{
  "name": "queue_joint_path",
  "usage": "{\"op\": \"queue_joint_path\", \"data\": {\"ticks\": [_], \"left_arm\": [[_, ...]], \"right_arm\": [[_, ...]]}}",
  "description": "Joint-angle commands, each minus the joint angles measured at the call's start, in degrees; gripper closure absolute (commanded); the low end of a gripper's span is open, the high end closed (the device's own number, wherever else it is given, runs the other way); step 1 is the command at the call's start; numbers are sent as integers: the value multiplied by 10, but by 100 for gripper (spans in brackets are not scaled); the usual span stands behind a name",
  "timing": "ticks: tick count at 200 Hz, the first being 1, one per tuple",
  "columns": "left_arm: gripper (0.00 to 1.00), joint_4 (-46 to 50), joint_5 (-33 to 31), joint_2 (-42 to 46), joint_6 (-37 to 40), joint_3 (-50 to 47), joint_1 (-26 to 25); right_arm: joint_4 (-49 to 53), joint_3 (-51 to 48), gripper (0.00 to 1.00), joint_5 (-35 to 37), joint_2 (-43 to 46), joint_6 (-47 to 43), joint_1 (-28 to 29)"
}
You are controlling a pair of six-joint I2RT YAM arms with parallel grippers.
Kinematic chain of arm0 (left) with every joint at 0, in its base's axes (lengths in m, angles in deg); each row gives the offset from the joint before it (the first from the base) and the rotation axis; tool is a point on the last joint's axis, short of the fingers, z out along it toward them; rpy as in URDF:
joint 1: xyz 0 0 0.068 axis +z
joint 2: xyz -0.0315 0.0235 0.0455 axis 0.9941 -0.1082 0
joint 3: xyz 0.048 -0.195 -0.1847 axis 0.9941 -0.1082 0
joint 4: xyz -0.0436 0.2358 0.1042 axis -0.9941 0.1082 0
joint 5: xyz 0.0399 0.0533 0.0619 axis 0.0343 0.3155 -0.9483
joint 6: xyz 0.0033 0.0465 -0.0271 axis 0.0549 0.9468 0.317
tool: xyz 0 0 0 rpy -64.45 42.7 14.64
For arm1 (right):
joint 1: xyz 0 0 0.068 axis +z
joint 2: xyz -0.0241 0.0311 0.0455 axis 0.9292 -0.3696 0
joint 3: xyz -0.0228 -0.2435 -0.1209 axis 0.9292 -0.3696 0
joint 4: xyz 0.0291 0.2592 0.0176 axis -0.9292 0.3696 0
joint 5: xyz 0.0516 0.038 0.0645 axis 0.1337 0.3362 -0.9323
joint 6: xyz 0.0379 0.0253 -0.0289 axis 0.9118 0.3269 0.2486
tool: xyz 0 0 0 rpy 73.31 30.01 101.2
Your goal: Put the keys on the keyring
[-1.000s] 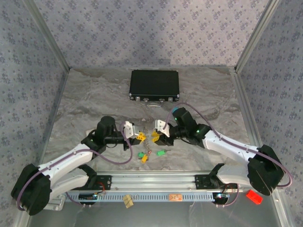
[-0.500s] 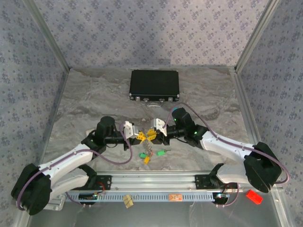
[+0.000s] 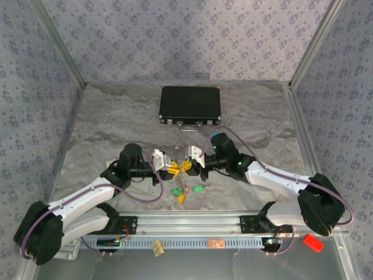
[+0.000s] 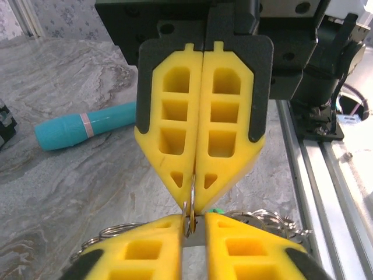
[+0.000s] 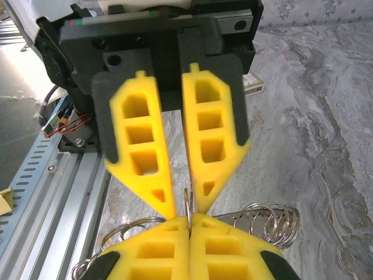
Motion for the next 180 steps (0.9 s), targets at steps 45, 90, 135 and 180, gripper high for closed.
{"op": "queue_joint_path", "data": {"ticks": [45, 90, 135, 180], "left_arm": [[11, 108, -108, 121, -23, 44, 7], [8, 202, -226, 140, -94, 70, -67], [9, 123, -449, 61, -327, 40, -269], [16, 233, -540, -127, -477, 162, -330]], "right_arm": [[133, 41, 100, 92, 95, -33, -41], [252, 80, 100, 188, 157, -38, -89], [354, 131, 100, 305, 166, -1, -113], [392, 143, 100, 376, 190, 63, -121]]}}
